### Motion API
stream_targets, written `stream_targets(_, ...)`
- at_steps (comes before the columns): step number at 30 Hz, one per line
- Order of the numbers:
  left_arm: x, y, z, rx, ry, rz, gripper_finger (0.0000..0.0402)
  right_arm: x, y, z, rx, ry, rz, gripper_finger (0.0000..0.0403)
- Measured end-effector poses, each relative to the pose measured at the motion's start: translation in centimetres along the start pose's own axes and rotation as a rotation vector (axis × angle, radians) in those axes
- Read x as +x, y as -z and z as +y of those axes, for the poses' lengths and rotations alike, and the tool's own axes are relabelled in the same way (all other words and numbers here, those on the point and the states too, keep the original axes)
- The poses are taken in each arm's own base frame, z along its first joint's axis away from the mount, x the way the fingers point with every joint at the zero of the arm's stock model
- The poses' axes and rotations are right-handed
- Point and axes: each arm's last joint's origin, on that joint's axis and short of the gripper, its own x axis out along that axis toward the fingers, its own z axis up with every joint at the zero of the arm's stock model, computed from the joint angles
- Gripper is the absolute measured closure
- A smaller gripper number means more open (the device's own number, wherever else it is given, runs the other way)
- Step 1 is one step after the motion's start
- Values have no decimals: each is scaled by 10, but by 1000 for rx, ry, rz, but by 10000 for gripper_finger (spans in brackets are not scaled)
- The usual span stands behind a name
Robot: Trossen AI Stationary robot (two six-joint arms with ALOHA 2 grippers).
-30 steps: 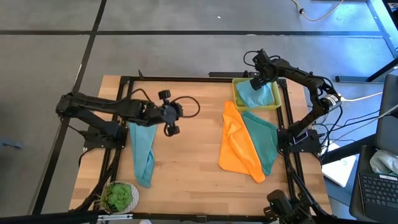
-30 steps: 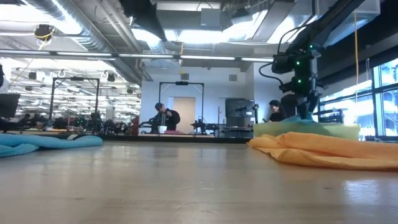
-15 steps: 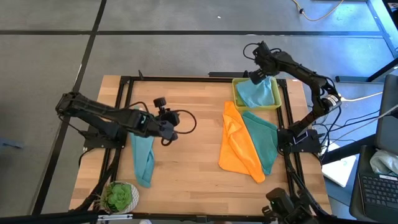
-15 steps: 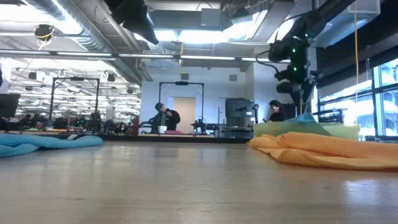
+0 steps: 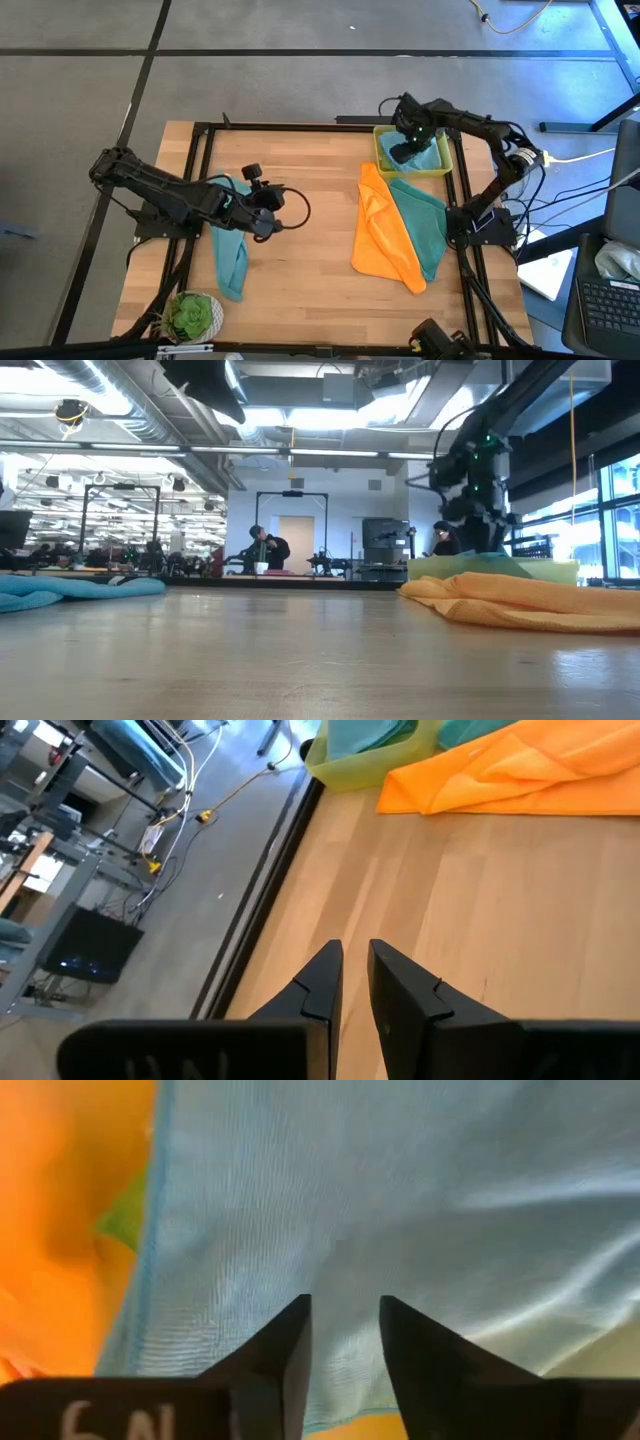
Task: Fold microfiber towels
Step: Put the folded blue microfiber cloth into the yellow bin
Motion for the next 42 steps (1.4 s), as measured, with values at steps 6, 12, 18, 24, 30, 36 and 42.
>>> stream_targets(6,-4,1,-3,14,-7,-12,356,33,-1,6,-13,-38,84,323)
stream_targets(12,-5,6,-1,29,-33,19,356,47,-19,9,1,-45,-32,342)
stream_targets(18,-6,15,2,29,-65,77,356,34,-28,10,-19,-46,-52,347)
stream_targets(24,-6,17,4,35,-124,73,356,-19,-41,8,-20,36,-120,348)
stream_targets(30,-6,16,5,38,-160,59,356,-42,-45,-13,56,285,-172,355)
stream_targets(36,-9,17,3,45,-148,51,356,-21,-43,-44,158,292,-128,397)
stream_targets(42,-16,18,-3,55,-129,23,356,4,-44,-53,197,300,-125,390)
